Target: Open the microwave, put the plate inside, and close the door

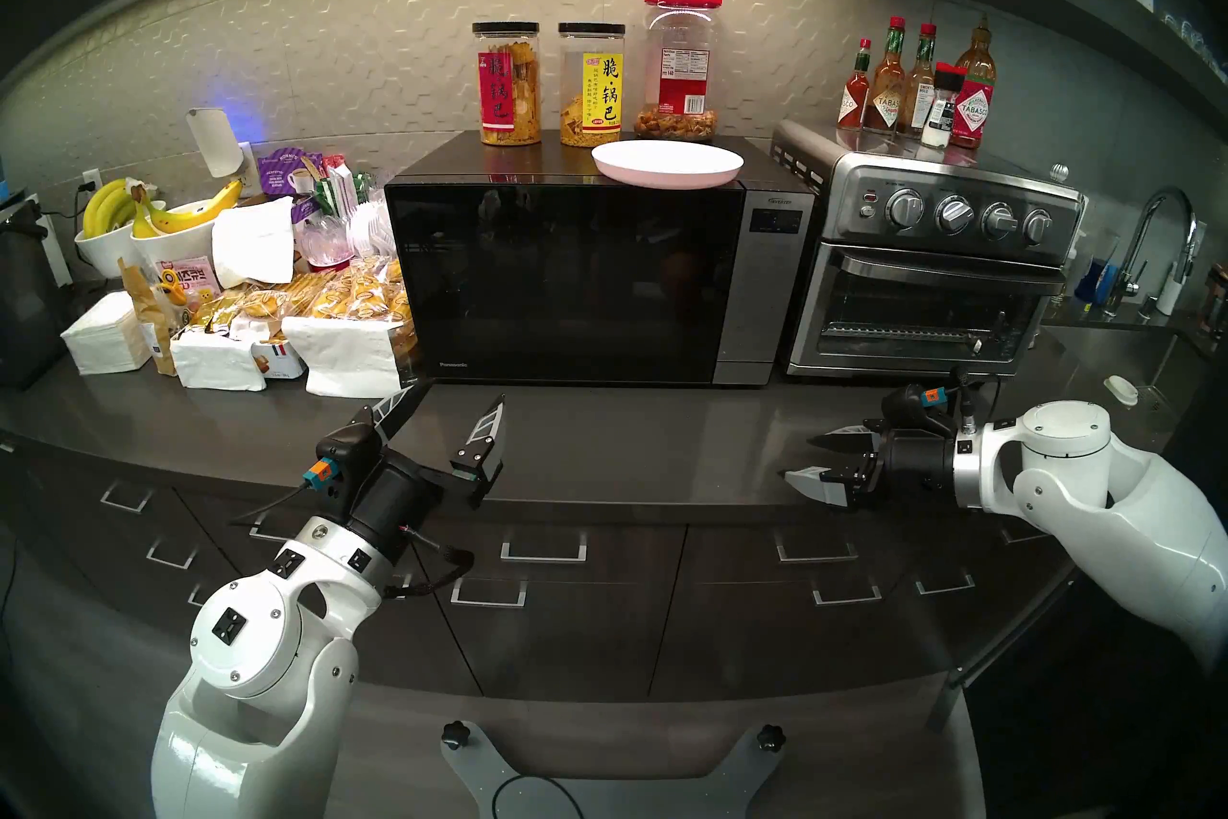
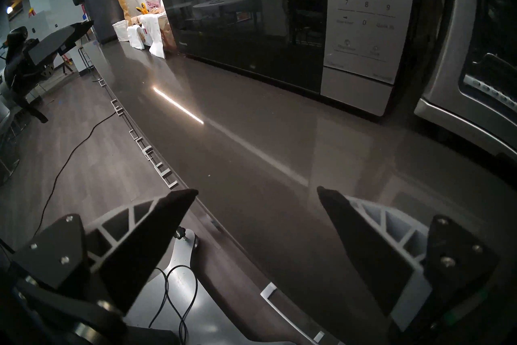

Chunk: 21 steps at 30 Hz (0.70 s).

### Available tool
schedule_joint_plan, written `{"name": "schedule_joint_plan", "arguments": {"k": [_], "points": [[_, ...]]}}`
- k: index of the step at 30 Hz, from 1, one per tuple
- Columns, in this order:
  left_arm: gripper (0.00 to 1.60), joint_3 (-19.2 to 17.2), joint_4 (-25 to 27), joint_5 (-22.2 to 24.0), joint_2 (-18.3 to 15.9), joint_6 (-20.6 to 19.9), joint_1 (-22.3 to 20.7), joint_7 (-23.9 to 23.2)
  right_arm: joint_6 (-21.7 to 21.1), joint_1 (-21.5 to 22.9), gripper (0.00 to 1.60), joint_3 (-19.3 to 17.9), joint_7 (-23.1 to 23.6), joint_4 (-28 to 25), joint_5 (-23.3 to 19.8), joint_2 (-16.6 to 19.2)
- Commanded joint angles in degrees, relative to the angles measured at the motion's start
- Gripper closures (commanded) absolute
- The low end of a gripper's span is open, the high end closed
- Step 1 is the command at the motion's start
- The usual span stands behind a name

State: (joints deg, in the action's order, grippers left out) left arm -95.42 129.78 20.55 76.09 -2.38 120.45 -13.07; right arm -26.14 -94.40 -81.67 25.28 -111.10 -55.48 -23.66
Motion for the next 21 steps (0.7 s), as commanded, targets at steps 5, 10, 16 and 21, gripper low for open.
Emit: {"name": "schedule_joint_plan", "arguments": {"k": [5,10,16,21], "points": [[0.0,0.1,1.0,0.0,0.0,0.1,-0.1,-0.1,-3.3,8.7,0.0,3.3,-8.2,-1.8,2.4,-9.3],[0.0,0.1,1.0,0.0,0.0,0.1,-0.1,-0.1,-4.6,11.4,0.0,5.6,-11.7,-0.9,4.7,-12.7],[0.0,0.1,1.0,0.0,0.0,0.1,-0.1,-0.1,-6.3,14.7,0.0,7.6,-15.2,0.8,7.4,-16.8],[0.0,0.1,1.0,0.0,0.0,0.1,-0.1,-0.1,-8.3,17.7,0.0,9.0,-17.5,3.2,9.5,-20.5]]}}
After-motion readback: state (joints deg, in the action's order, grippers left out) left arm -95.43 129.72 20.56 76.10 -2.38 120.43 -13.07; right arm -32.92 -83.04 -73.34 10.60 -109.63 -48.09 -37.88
